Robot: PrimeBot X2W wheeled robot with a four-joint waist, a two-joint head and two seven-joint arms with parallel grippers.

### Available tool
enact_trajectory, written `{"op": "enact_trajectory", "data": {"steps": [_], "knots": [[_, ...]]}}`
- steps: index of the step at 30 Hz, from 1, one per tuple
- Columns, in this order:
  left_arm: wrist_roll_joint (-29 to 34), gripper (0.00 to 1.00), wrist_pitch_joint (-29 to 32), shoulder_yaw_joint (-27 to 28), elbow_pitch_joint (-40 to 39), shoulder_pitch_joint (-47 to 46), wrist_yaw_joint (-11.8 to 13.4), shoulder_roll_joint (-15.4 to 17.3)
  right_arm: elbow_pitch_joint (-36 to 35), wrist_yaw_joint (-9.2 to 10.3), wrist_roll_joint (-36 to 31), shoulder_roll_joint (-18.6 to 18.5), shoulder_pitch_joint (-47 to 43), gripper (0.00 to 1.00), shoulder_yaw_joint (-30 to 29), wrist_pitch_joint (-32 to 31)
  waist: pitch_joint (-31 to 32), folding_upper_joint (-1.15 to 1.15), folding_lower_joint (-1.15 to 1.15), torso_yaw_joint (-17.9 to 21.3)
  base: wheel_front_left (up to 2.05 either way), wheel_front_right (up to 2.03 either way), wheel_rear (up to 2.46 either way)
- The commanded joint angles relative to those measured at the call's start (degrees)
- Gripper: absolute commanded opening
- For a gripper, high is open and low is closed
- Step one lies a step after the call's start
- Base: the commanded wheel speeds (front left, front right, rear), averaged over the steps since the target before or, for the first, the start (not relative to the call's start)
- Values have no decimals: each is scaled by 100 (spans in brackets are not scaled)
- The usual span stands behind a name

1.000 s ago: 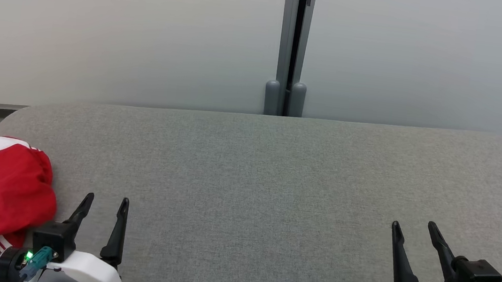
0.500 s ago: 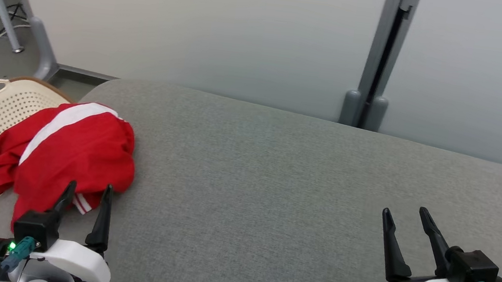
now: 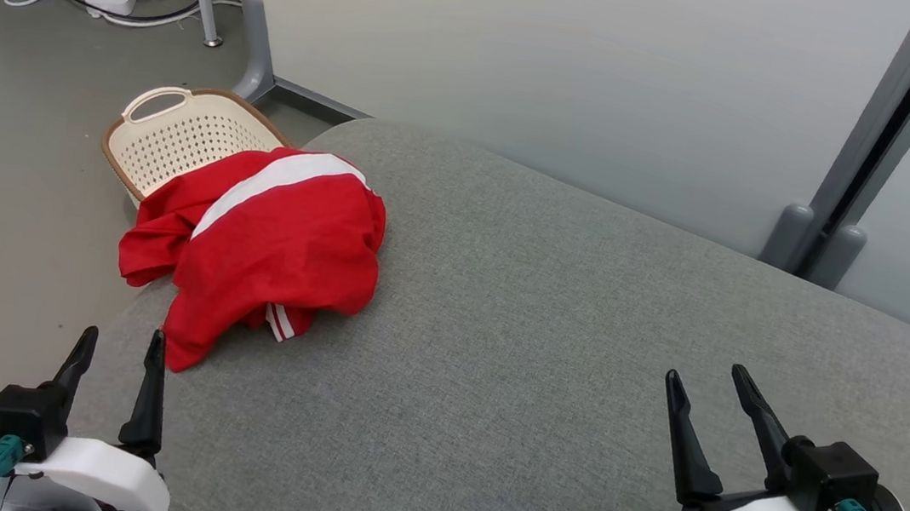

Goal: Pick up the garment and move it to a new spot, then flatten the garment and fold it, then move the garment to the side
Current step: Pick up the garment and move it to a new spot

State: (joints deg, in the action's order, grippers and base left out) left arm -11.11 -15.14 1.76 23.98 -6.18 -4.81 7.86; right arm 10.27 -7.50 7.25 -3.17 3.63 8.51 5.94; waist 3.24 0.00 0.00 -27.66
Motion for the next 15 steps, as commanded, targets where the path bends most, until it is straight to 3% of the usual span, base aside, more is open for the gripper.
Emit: {"op": "enact_trajectory", "data": {"steps": [1,15], "knots": [[-29,100,0,33,-62,0,5,2,-11,2,34,-14,67,100,23,-31,-49,0,0,-49,0,0,0],[34,100,0,72,-102,-80,-23,-34,64,2,37,-35,119,100,61,-33,-120,0,0,-98,0,0,0]]}}
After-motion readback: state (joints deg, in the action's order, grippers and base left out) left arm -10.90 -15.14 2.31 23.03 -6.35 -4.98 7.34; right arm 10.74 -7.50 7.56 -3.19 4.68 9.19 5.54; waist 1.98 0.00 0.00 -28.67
